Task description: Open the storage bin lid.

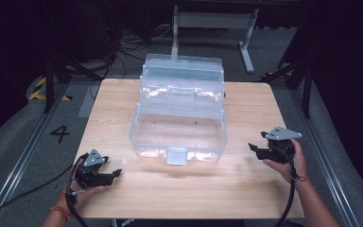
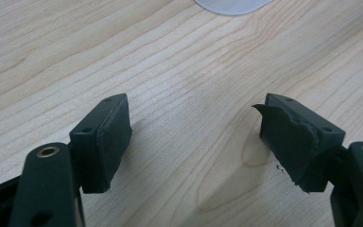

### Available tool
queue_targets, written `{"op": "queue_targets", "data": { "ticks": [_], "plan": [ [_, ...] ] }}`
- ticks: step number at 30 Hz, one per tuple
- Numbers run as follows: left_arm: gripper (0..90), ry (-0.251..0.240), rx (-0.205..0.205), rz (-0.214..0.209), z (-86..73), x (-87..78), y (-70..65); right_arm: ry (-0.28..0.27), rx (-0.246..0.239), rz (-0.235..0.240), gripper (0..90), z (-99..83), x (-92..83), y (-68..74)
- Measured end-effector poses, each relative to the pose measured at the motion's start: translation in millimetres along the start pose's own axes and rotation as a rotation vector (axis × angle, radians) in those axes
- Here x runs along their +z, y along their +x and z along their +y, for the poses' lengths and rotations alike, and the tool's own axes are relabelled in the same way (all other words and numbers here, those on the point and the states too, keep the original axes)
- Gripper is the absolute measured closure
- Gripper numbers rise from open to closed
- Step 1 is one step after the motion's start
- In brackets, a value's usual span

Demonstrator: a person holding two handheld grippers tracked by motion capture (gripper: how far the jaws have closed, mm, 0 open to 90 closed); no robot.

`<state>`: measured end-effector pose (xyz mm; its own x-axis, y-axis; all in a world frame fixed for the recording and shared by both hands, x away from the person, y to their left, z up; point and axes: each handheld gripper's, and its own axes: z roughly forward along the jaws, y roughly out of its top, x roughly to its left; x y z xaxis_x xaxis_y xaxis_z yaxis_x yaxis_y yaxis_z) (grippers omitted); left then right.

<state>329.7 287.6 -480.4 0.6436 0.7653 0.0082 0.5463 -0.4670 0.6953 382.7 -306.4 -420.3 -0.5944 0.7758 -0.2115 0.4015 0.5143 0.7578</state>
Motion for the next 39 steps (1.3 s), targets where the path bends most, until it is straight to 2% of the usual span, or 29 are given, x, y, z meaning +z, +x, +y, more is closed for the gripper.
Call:
{"op": "queue_targets", "data": {
  "ticks": [5, 12, 15, 16, 22, 23, 24, 25, 27, 32, 39],
  "plan": [
    [26.0, 0.000, 0.000, 0.000, 0.0, 0.0, 0.0, 0.018, 0.041, 0.041, 30.4, -21.1, -1.3, -1.3],
    [26.0, -0.002, 0.004, 0.004, 0.1, 0.1, 0.3, 0.032, 0.107, 0.058, 27.2, -49.1, -6.3, -2.4],
    [25.9, -0.003, -0.020, -0.005, -0.7, 0.5, -1.3, 0.044, 0.134, 0.064, 25.4, -58.5, -8.1, -1.5],
    [25.8, -0.004, -0.007, 0.001, -0.6, 0.1, -0.7, 0.046, 0.137, 0.062, 24.9, -61.3, -8.6, 0.1],
    [25.7, -0.005, -0.004, 0.004, -0.4, 0.2, -0.4, 0.082, 0.121, 0.068, 21.9, -79.9, -9.8, 10.4],
    [25.6, -0.001, -0.021, -0.006, -0.7, 0.3, -1.4, 0.088, 0.124, 0.070, 21.4, -82.8, -9.8, 12.1],
    [25.5, 0.002, -0.019, -0.003, -0.5, 0.1, -1.3, 0.076, 0.136, 0.076, 21.1, -85.8, -10.4, 12.7],
    [25.3, -0.001, 0.002, 0.004, 0.0, 0.2, 0.2, 0.066, 0.153, 0.083, 21.1, -88.5, -11.1, 12.5],
    [25.0, 0.001, -0.015, -0.004, -0.2, 0.5, -0.9, 0.054, 0.177, 0.087, 20.3, -92.4, -12.2, 11.5],
    [24.7, 0.001, -0.008, -0.005, 0.0, 0.5, -0.4, 0.060, 0.207, 0.096, 18.9, -93.6, -11.3, 10.1],
    [22.4, 0.006, -0.008, -0.006, -0.6, 0.0, -0.9, 0.058, 0.210, 0.096, 18.3, -93.1, -10.6, 10.3]
  ]
}}
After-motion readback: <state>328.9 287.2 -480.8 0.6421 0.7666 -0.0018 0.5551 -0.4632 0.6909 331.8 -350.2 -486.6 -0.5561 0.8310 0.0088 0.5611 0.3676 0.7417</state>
